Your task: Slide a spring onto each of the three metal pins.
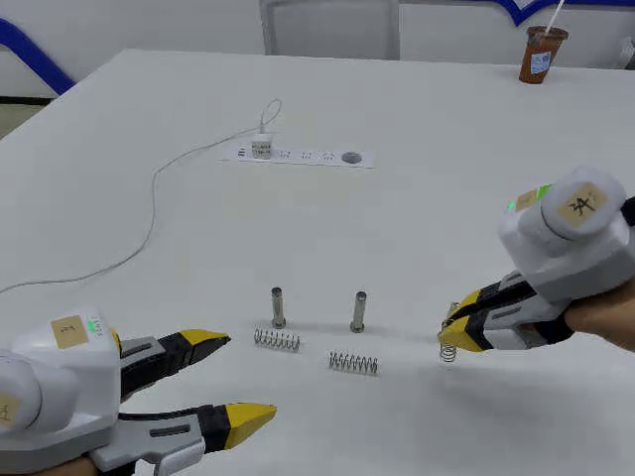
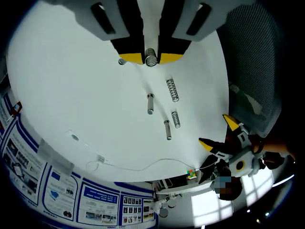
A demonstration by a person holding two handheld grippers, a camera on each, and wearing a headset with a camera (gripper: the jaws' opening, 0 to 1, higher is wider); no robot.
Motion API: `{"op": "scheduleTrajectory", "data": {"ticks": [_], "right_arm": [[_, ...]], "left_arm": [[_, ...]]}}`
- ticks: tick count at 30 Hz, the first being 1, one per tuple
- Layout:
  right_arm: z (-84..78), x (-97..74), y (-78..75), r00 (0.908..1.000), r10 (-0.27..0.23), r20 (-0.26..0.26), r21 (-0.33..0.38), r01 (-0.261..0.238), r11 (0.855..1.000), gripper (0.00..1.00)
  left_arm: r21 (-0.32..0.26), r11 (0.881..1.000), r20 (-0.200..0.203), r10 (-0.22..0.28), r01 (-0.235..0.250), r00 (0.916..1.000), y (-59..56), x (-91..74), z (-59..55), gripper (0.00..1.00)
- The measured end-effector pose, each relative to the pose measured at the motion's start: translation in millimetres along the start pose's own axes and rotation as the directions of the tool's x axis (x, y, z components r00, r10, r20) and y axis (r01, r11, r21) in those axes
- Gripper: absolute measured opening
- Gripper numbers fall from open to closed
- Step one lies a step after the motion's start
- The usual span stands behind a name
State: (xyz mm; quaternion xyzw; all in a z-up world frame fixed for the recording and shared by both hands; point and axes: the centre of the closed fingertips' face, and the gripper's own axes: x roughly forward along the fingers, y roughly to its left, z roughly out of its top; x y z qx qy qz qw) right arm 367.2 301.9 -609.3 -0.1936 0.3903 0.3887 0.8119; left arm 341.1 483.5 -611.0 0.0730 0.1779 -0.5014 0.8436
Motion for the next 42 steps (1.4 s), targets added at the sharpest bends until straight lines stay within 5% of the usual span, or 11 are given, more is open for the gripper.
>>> {"op": "scheduleTrajectory", "data": {"ticks": [15,42], "right_arm": [[27.5,-27.0,-25.0,0.9892,-0.09,0.116,0.059,0.084,0.995,0.12],[17.1,-15.8,-39.6,0.9871,-0.109,0.117,0.099,0.098,0.99,0.12]], "left_arm": [[-0.006,1.0,0.006,-0.002,0.002,1.0,-0.5,0.7,-0.4,0.55],[0.0,1.0,-0.011,0.005,-0.005,0.9999,3.2,-1.8,-1.7,0.55]]}}
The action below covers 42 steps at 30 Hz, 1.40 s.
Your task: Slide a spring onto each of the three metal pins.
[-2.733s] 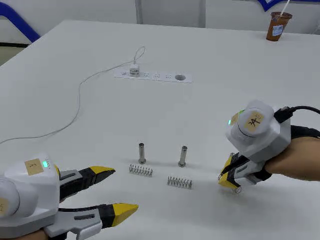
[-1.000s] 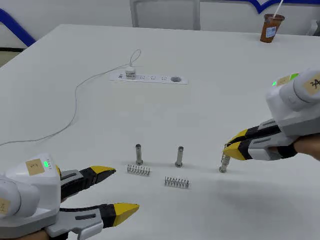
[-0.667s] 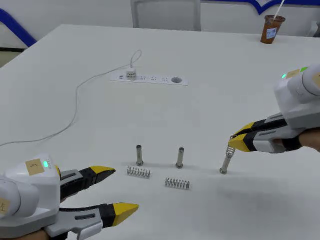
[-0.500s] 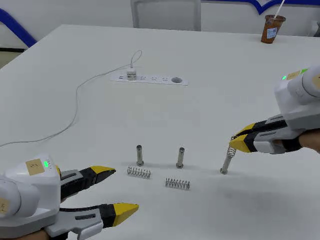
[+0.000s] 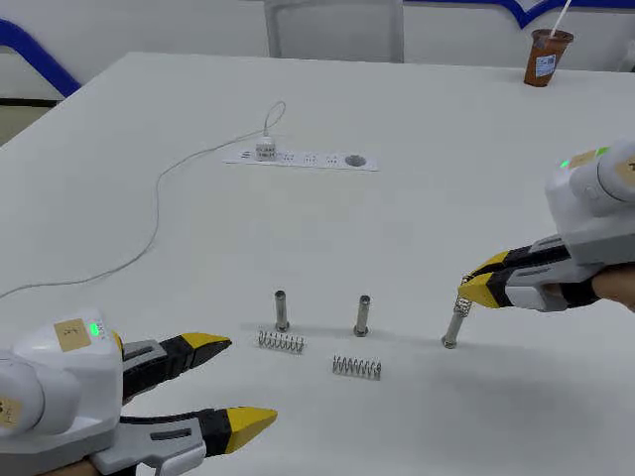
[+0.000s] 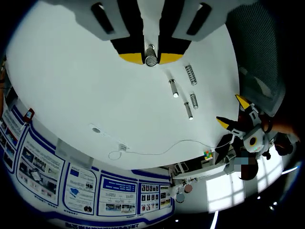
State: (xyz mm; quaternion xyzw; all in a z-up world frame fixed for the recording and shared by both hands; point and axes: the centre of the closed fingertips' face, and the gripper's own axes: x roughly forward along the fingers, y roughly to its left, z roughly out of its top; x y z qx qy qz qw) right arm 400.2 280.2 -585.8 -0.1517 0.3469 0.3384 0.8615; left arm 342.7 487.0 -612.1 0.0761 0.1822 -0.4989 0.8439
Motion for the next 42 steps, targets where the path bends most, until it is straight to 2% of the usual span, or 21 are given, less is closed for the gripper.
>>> {"op": "scheduleTrajectory", "data": {"ticks": [9,27,42], "right_arm": [[-8.3,7.4,-3.4,1.0,0.003,0.005,0.022,-0.003,1.0,0.12],[-29.8,28.7,-3.0,0.9988,0.015,-0.046,0.052,-0.013,0.999,0.12],[-41.5,34.3,-0.8,0.9965,0.009,-0.083,0.047,-0.005,0.999,0.12]], "left_arm": [[0.0,1.0,-0.004,0.001,-0.001,1.0,-0.8,-0.1,-1.6,0.55],[-0.014,1.0,0.0,0.004,-0.004,1.0,-0.1,0.9,-6.0,0.55],[-0.019,1.0,0.006,0.002,-0.002,1.0,-0.8,1.7,-6.2,0.55]]}}
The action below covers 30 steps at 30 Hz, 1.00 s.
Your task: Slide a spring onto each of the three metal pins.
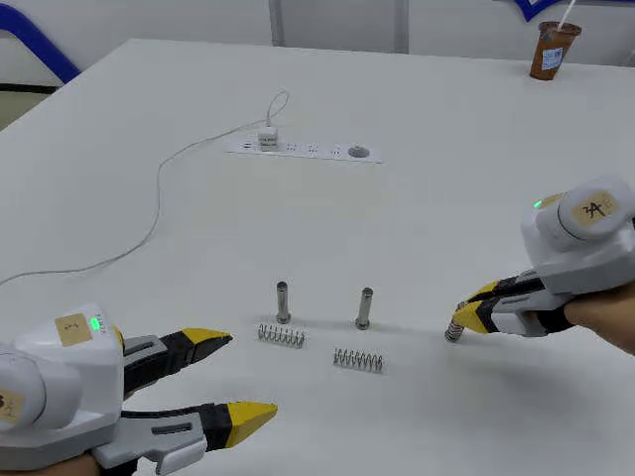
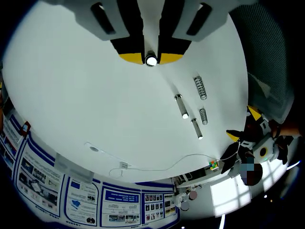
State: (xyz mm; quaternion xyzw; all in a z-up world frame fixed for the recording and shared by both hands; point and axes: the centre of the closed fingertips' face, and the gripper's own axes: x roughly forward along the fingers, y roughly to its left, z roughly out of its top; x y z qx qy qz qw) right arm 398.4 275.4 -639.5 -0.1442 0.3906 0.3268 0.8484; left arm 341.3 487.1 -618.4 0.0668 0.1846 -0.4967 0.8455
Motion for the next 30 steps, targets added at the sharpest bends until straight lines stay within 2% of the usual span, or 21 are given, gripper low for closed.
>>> {"op": "scheduleTrajectory", "data": {"ticks": [12,19,30], "right_arm": [[-1.6,-1.0,-1.7,1.0,-0.004,0.0,-0.007,0.004,1.0,0.16],[-9.3,-4.7,-3.2,0.9999,-0.01,-0.005,0.0,0.01,1.0,0.17],[-21.2,-14.6,12.4,0.9996,-0.001,-0.027,-0.016,0.001,1.0,0.18]], "left_arm": [[0.003,1.0,0.003,0.002,-0.002,1.0,-0.5,0.0,3.7,0.55],[0.002,1.0,0.006,0.006,-0.006,1.0,-0.2,-0.6,4.3,0.55],[0.003,1.0,0.009,0.015,-0.015,0.9999,2.3,-2.6,6.4,0.56]]}}
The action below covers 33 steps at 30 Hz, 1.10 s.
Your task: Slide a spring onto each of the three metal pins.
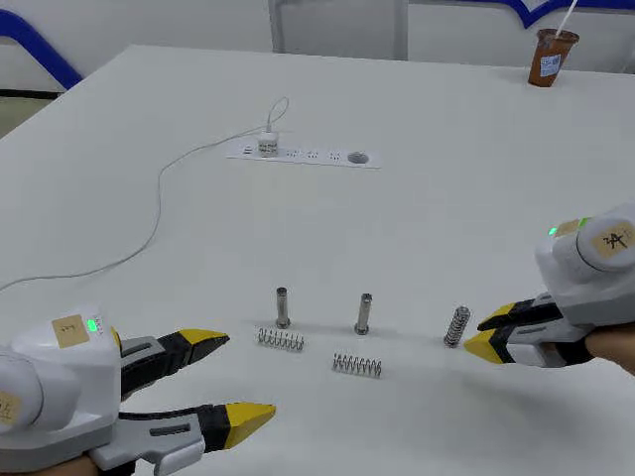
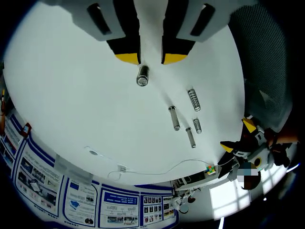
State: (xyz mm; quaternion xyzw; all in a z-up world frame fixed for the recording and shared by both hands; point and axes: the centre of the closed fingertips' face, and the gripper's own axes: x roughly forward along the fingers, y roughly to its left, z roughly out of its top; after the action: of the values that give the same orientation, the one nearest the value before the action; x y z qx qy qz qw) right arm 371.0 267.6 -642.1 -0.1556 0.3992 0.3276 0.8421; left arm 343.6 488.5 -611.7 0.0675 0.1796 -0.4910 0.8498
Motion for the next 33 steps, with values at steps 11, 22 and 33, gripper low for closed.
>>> {"op": "scheduleTrajectory", "data": {"ticks": [11,22,33], "right_arm": [[12.8,3.9,30.1,0.9979,0.064,-0.008,-0.061,-0.064,0.996,0.18],[45.0,24.8,60.6,0.9901,0.138,-0.029,-0.179,-0.141,0.974,0.18],[57.8,46.2,82.0,0.9787,0.189,-0.08,-0.26,-0.204,0.944,0.18]], "left_arm": [[-0.004,1.0,0.012,0.019,-0.018,0.9998,4.3,-2.7,2.5,0.57],[-0.003,1.0,0.02,0.031,-0.031,0.9993,8.2,-5.7,4.2,0.58],[-0.008,0.999,0.029,0.045,-0.045,0.9986,11.2,-8.2,4.2,0.59]]}}
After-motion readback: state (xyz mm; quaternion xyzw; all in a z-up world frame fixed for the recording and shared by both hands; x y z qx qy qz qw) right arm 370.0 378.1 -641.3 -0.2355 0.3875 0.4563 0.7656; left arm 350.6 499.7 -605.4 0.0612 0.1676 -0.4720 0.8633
